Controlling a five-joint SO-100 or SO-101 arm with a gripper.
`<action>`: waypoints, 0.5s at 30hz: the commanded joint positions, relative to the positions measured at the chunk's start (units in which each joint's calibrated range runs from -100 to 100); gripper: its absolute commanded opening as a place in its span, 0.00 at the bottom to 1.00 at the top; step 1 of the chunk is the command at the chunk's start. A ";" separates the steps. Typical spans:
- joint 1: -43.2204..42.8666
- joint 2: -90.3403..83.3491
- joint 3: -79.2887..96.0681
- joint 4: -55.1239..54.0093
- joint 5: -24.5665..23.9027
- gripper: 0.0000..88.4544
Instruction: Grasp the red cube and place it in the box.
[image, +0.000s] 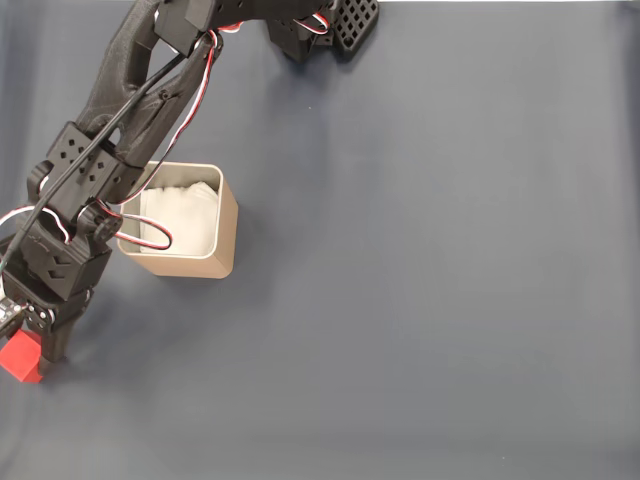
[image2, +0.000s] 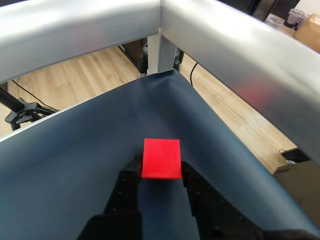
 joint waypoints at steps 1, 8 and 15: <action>0.63 -1.03 -2.48 -1.07 0.34 0.11; 0.63 -1.20 -2.39 -0.82 0.34 0.08; 0.56 -2.67 -0.84 -0.49 0.34 0.06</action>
